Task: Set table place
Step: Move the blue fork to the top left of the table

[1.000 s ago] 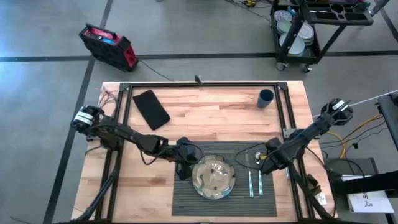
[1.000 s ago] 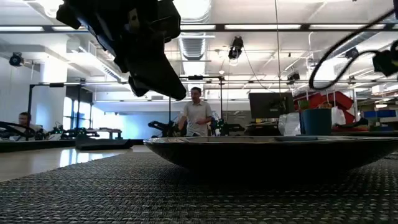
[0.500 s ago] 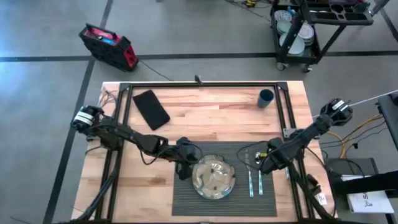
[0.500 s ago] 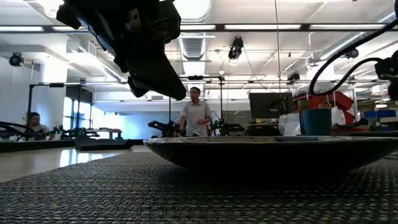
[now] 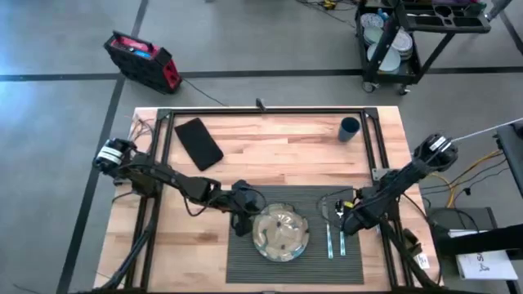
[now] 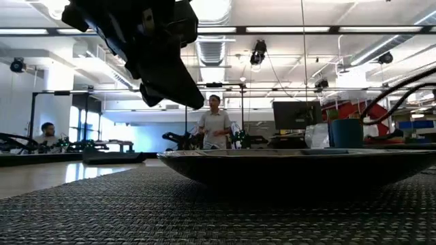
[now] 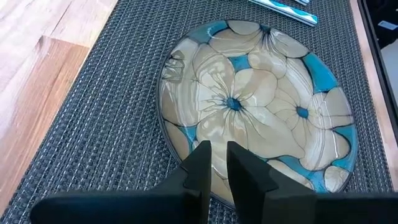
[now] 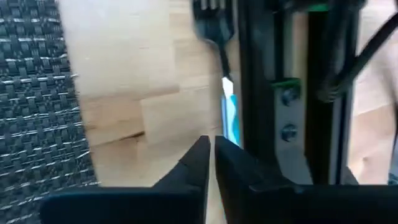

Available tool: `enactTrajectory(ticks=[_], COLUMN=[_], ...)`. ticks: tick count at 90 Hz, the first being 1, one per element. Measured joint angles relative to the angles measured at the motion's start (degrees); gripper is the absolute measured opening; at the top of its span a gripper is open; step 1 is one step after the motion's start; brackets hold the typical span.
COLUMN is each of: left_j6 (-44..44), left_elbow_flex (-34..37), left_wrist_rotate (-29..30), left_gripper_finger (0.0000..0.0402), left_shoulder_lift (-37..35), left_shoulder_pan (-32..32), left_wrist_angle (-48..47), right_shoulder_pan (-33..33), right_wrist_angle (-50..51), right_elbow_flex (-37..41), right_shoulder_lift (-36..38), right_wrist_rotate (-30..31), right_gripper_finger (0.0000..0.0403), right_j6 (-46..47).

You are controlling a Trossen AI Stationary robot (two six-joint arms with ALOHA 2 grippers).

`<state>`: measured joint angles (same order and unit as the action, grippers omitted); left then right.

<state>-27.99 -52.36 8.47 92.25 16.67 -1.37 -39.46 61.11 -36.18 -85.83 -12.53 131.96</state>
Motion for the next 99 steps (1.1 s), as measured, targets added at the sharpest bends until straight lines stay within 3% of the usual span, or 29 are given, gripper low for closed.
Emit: enactTrajectory(ticks=[18,35,44,71,99], left_j6=[-0.1,0.0,0.0,0.5,0.4], left_elbow_flex=[0.0,0.0,0.0,0.0,0.0], left_wrist_rotate=[0.0,0.0,0.0,0.0,0.0], left_gripper_finger=[0.0036,0.0036,0.0036,0.0036,0.0036], left_shoulder_lift=[0.0,0.0,0.0,0.0,0.0], left_shoulder_pan=[0.0,0.0,0.0,0.0,0.0], left_wrist_angle=[-0.1,-0.1,-0.1,-0.4,-1.2], right_shoulder_pan=[-0.3,-0.5,-1.3,-1.7,-1.7], right_wrist_angle=[-0.8,2.6,7.6,8.3,-2.2], right_elbow_flex=[-0.4,-3.8,-3.7,-2.7,1.5], right_shoulder_lift=[-3.0,-2.7,-2.6,-2.3,-1.7], right_wrist_rotate=[-1.5,1.6,0.4,-2.3,-2.9], right_gripper_finger=[0.0001,0.0,0.0,0.0,0.0], right_j6=[0.1,0.0,-0.1,-0.1,-1.7])
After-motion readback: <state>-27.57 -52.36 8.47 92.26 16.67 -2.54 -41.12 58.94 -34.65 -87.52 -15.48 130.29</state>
